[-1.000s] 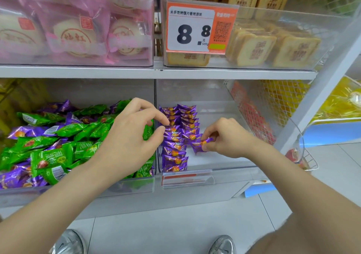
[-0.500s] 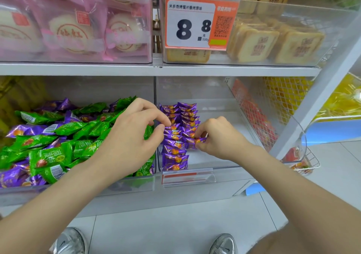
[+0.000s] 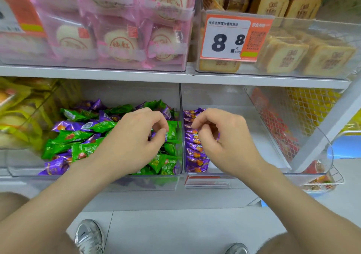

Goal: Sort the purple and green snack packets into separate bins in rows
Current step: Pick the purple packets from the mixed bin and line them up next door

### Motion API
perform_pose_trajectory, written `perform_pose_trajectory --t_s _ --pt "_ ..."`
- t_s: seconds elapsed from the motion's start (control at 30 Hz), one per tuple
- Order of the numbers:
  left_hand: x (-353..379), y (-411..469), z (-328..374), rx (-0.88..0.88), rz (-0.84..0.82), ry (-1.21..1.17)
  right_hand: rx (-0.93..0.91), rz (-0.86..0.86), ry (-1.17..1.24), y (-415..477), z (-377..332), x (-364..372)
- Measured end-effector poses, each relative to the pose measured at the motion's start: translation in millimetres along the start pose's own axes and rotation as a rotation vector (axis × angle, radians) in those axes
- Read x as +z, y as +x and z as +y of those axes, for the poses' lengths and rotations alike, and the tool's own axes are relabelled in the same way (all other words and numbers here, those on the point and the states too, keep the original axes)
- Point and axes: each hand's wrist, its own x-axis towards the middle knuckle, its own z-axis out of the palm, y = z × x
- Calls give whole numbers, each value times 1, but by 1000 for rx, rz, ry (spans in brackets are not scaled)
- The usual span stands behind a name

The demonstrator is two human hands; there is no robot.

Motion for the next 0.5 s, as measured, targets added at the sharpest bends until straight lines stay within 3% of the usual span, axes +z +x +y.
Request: perform_pose_trajectory --t_s 0.17,0.37,0.5 --pt "-39 -15 -31 -160 -258 204 -239 -189 -140 5 -40 39" --pt "-80 -34 -63 -322 -461 255 -176 -467 -469 32 -49 66" --pt "-83 -43 -73 -353 -607 273 -171 -520 -586 38 -47 78"
